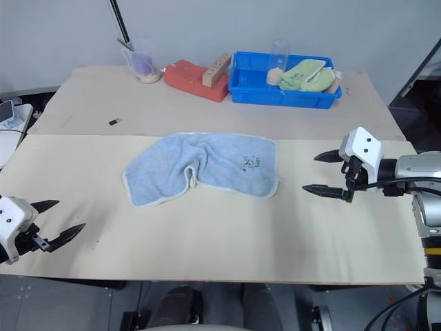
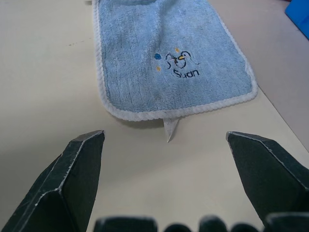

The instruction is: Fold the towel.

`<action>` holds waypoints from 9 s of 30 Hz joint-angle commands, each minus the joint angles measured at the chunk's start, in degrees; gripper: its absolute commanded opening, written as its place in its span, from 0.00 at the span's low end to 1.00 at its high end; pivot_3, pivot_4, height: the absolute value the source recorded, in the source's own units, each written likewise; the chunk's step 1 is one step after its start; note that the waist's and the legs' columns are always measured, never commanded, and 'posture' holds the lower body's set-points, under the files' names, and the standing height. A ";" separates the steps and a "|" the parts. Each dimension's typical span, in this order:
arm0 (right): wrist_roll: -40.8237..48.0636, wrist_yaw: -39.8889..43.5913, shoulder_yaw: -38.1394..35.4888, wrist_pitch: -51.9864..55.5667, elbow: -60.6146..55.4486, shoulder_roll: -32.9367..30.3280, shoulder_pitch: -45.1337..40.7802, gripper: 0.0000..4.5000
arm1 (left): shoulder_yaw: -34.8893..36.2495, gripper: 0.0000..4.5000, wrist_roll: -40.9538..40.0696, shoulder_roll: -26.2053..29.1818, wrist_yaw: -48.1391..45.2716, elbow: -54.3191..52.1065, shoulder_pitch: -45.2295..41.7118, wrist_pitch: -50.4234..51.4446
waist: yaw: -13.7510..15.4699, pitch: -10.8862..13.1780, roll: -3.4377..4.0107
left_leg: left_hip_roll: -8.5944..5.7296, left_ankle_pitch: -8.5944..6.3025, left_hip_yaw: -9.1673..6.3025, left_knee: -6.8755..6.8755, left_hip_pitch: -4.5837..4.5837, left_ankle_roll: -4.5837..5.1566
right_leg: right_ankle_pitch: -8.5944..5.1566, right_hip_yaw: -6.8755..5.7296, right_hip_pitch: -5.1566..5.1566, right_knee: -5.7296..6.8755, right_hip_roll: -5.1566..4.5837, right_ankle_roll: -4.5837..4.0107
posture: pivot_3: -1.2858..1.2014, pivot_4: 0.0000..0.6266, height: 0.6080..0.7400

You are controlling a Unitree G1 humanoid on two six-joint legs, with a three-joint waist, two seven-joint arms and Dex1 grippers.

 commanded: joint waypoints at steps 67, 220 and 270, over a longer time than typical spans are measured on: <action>8.80 0.66 6.90 12.31 -25.56 1.20 -2.55 1.00 | -35.42 0.01 16.36 -3.88 -6.70 36.56 -37.69 -32.53 | 0.96 -0.17 0.16 | -0.02 0.00 -0.11 0.23 0.02 0.00 | 0.13 -0.06 0.13 0.18 0.02 -0.17 | 0.52 0.24 0.58; -2.93 -9.50 -2.29 19.92 6.75 5.56 -10.93 0.99 | -29.56 1.00 7.21 -1.93 -20.76 48.56 -63.40 -7.81 | 0.24 -0.19 0.05 | -0.13 -0.29 -0.14 1.51 -1.16 0.17 | 0.09 -1.83 -0.67 1.11 -0.86 -0.39 | 0.52 0.24 0.58; 10.62 -36.26 -22.67 37.12 -10.91 14.64 16.45 0.02 | -34.64 1.00 -6.62 -7.87 -21.33 1.35 -43.19 1.73 | 0.41 -0.23 0.07 | -0.34 -0.33 -0.90 1.48 -0.87 0.23 | -0.16 -1.71 0.13 0.54 -0.71 0.06 | 0.52 0.24 0.58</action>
